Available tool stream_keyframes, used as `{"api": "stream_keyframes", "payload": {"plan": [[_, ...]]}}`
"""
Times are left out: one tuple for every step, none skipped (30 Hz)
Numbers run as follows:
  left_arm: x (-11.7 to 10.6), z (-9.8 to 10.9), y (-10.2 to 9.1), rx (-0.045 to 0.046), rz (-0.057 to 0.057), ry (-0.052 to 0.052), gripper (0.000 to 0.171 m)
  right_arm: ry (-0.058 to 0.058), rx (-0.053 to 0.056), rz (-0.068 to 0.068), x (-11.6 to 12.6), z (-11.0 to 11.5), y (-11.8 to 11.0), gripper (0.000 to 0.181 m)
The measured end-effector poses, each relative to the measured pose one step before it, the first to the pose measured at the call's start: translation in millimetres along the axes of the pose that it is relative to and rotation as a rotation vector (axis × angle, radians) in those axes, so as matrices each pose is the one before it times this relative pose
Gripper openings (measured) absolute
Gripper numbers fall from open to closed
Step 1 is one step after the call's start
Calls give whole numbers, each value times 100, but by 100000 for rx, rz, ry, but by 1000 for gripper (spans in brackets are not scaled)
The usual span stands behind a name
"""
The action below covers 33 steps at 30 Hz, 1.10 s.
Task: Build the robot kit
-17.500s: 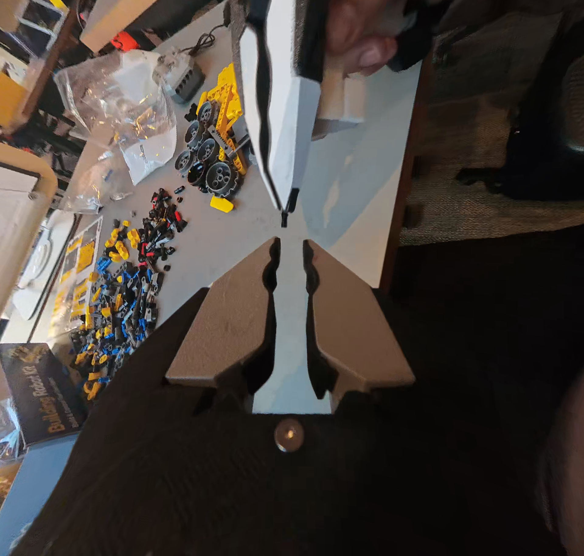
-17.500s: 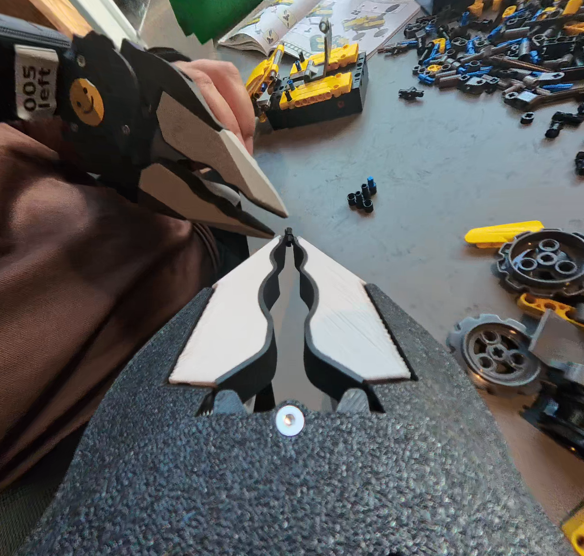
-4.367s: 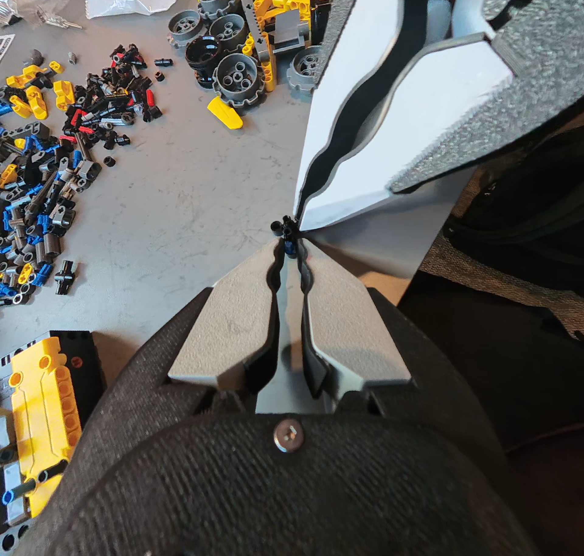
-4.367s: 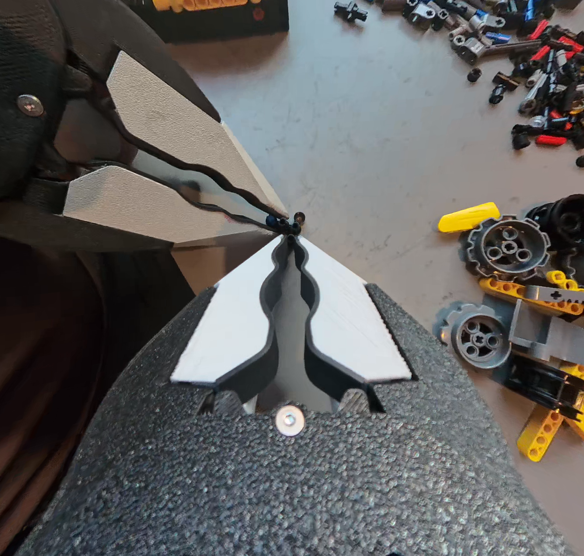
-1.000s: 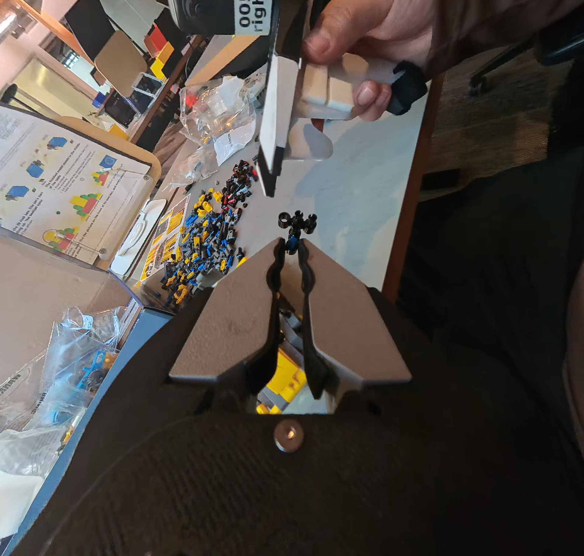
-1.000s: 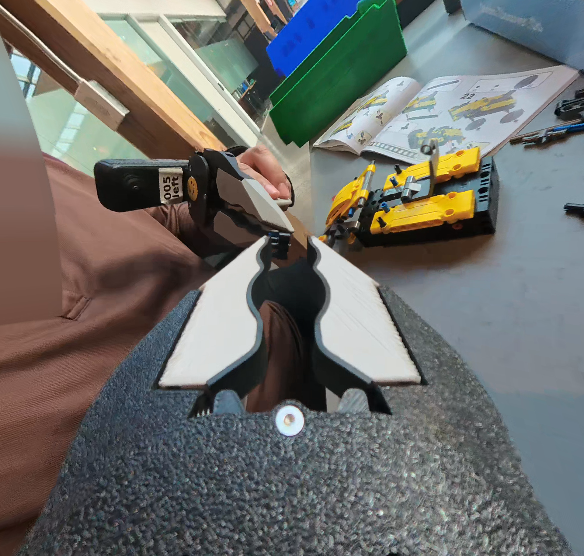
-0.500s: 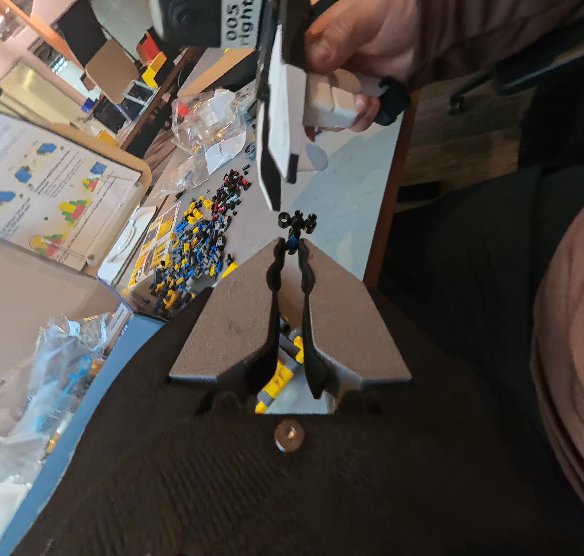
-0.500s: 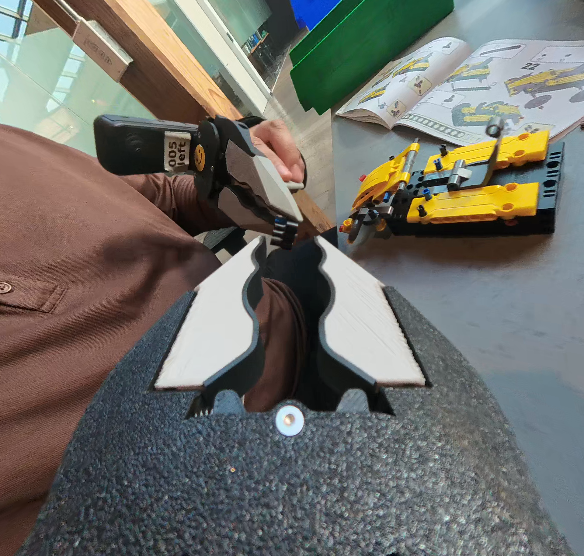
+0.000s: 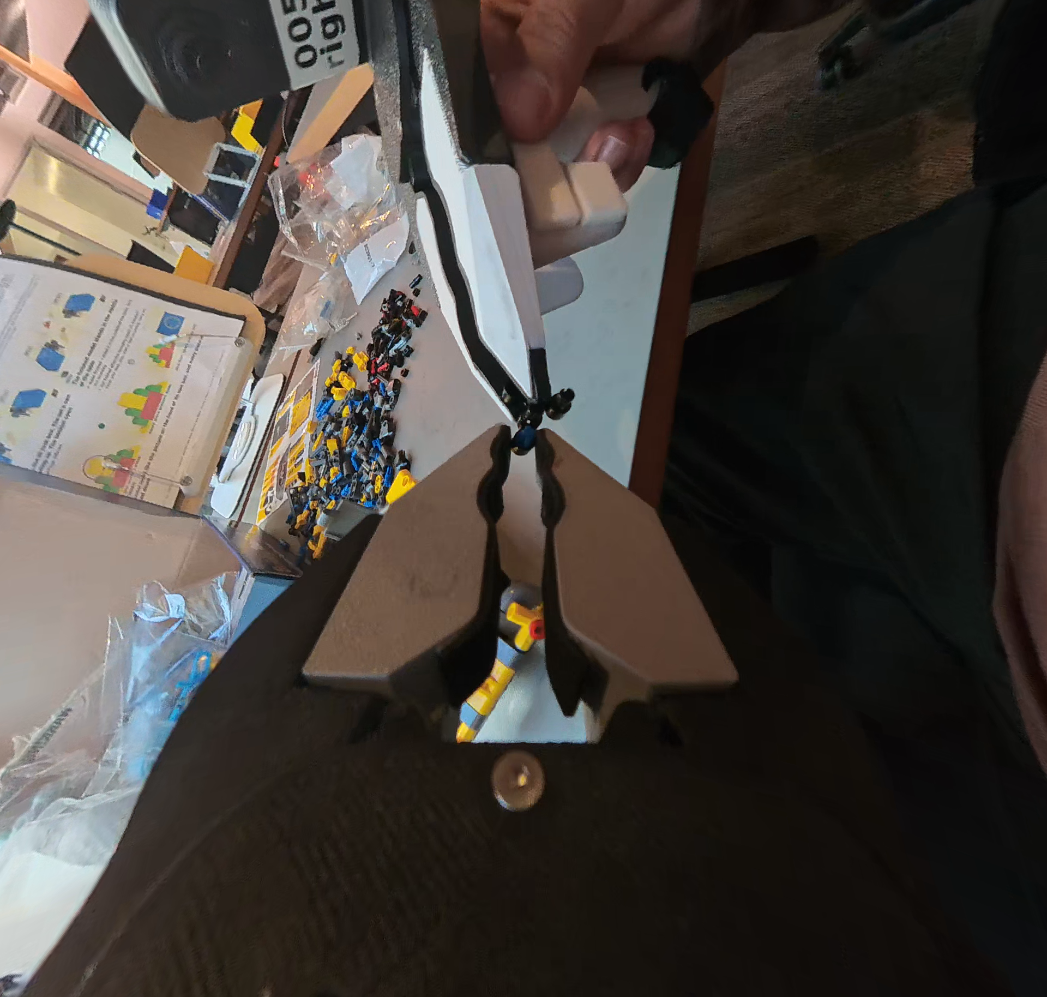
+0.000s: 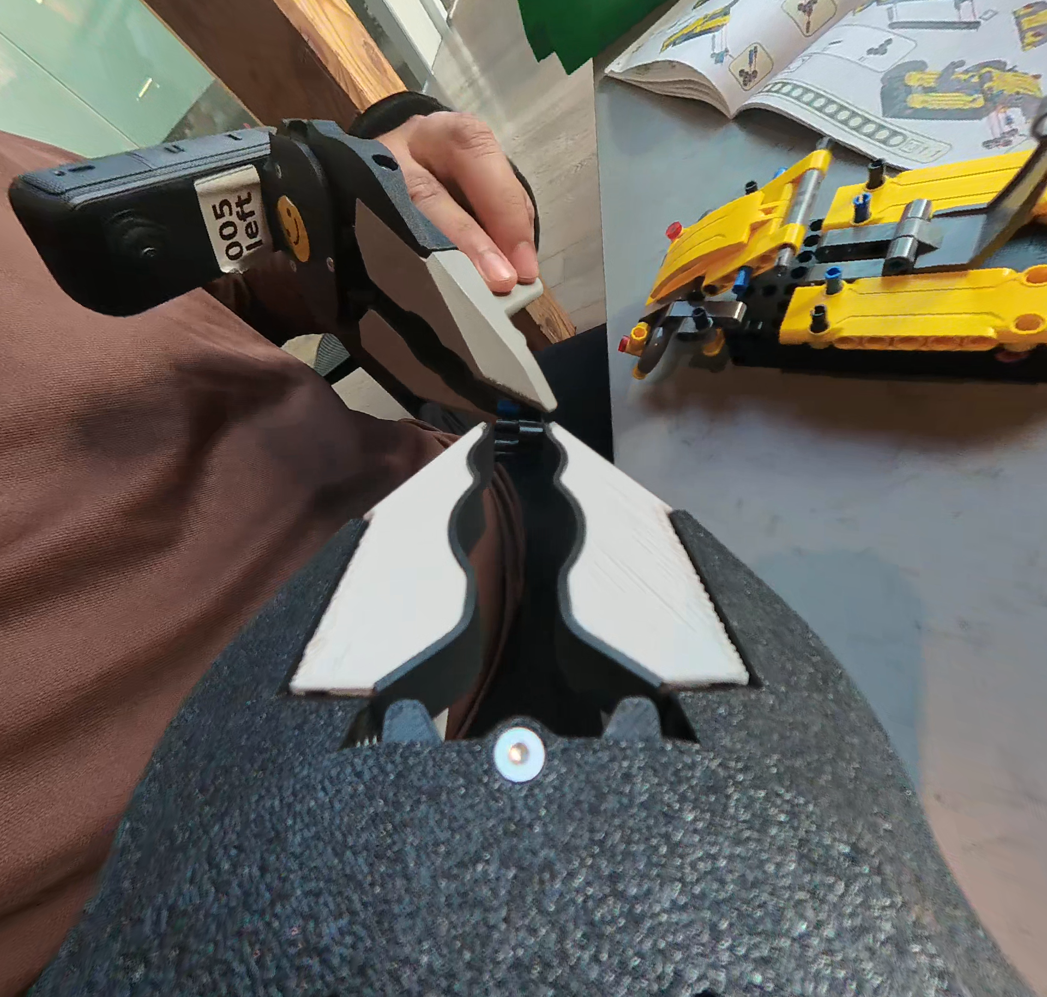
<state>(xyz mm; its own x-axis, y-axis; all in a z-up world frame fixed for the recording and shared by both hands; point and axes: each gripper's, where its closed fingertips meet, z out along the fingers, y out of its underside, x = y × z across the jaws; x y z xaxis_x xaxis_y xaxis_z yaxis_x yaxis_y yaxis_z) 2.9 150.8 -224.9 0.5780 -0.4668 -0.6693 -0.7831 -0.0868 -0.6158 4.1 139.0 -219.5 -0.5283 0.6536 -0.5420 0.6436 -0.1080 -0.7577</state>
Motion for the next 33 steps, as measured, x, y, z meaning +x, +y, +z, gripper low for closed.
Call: {"api": "stream_keyframes", "payload": {"plan": [[-208, 277, 107, -989, -2050, 106, 6, 1248, 848, 98, 294, -162, -143, 13], [-224, 297, 110, -1223, -2456, 162, 7, 1474, 579, -6, 325, -193, -80, 12], [-341, 287, 32, -813, -2432, -460, 7, 1153, 1120, 354, 315, -227, -148, 13], [-344, 247, -67, -32, -2263, -607, 7, 427, 1783, 867, 245, -259, -238, 13], [-288, 248, -64, 28, -2447, -181, 7, 20, 1678, 1106, 213, -259, -211, 13], [-233, 235, -34, -217, -2357, 199, 7, -35, 1306, 1169, 213, -208, -146, 13], [-214, 223, -26, -160, -1744, -215, 7, 59, 1265, 1071, 211, -169, -123, 13], [-136, 211, -8, 65, -874, -285, 7, 81, 1135, 796, 182, -145, -101, 12], [-27, 197, 11, 90, -191, -179, 7, 140, 537, 541, 146, -117, -29, 12], [20, 187, 69, -315, -210, -124, 7, 341, 156, 296, 140, -68, 31, 12], [46, 178, 79, -492, -536, -205, 7, 313, 190, 78, 124, -44, 11, 13], [18, 121, 59, -317, -567, -390, 7, -4, 374, 181, 84, -21, -14, 13], [-34, 58, 46, 209, -455, -695, 7, -340, 469, 463, 60, 3, -41, 12], [-91, 15, 60, 408, -477, -796, 7, -584, 674, 725, 68, 37, -86, 13], [-41, -3, 121, 148, -915, -31, 6, -843, 561, 1275, 68, 90, -48, 12], [-10, -3, 177, -204, -1461, 793, 6, -1100, 328, 1802, 89, 132, 16, 13], [-67, -44, 138, 180, -1276, 554, 6, -1452, 679, 2155, 62, 130, -30, 13], [-75, -113, 7, 1120, -358, 237, 6, -2167, 1186, 2466, -36, 87, -104, 13], [-16, -173, -86, 1627, 700, 460, 6, -2933, 860, 2460, -166, 47, -75, 13], [0, -179, -78, 1367, 1169, 488, 6, -2949, 569, 1983, -210, -57, -75, 14], [-86, -119, 116, 30, 1003, 43, 6, -1878, 1229, 1078, -161, -190, -221, 13], [-52, -51, 281, -736, 459, 692, 6, -534, 1801, 442, -12, -325, -329, 13], [-69, -36, 276, -423, -280, 918, 6, 108, 1584, 616, 122, -371, -345, 13], [-111, -17, 210, -123, -982, 710, 6, 613, 1503, 883, 227, -376, -369, 11], [-107, -49, 54, 498, -920, 647, 6, 1001, 1399, 724, 281, -323, -361, 11], [-54, -54, -36, 651, -428, 784, 6, 798, 834, 568, 221, -231, -280, 11], [12, -17, -19, 131, 30, 922, 6, 315, 48, 458, 85, -124, -165, 11], [14, -11, 8, -88, 702, 666, 6, 79, -762, 191, -9, 3, -18, 12], [21, 8, 12, -98, 1113, 361, 6, 449, -1720, 26, -5, 98, 160, 13], [79, 31, 41, -315, 1141, 596, 6, 1029, -2363, -272, 73, 188, 282, 15], [47, 21, 16, -58, 1150, 319, 6, 1113, -2355, -632, 84, 241, 314, 15], [77, 15, -7, 29, 1261, 420, 6, 628, -1747, -662, 27, 254, 244, 15], [140, -8, -12, 21, 1645, 618, 6, 318, -1248, -250, 39, 258, 175, 15]]}}
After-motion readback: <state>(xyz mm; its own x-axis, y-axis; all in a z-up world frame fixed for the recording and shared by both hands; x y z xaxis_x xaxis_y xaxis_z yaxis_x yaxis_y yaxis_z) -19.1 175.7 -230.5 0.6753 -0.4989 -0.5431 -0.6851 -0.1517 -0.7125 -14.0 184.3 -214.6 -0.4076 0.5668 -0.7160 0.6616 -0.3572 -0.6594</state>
